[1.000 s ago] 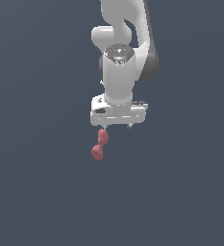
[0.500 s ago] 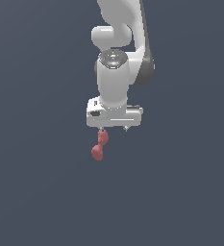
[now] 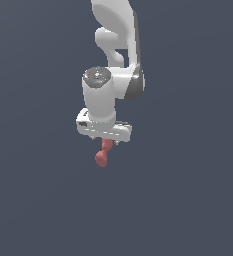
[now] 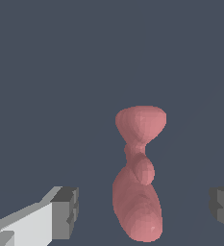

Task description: Pick up the object and move it to a goal position.

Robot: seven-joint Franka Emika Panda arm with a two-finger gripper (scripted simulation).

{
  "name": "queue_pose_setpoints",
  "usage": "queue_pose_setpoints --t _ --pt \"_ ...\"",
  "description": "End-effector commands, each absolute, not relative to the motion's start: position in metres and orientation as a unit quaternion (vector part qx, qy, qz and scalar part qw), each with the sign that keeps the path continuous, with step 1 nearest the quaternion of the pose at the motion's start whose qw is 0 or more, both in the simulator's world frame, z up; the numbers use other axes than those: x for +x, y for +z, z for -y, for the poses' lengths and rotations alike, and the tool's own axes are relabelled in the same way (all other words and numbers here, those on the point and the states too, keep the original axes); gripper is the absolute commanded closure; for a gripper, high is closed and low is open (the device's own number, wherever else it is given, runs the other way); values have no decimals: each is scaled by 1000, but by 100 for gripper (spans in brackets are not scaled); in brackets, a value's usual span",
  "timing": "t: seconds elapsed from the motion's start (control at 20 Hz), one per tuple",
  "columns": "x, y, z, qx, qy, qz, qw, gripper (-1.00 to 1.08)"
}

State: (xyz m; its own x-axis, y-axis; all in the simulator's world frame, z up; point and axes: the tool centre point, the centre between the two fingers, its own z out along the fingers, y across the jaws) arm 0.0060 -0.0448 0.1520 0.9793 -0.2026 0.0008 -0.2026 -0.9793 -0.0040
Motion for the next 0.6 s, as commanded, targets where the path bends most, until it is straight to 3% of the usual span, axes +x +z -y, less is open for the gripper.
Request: queue_pose_setpoints --t 0.0,0.55 --pt "7 148 52 -993 0 -116 1 -92" --pt "6 129 54 -993 0 -120 0 -92"
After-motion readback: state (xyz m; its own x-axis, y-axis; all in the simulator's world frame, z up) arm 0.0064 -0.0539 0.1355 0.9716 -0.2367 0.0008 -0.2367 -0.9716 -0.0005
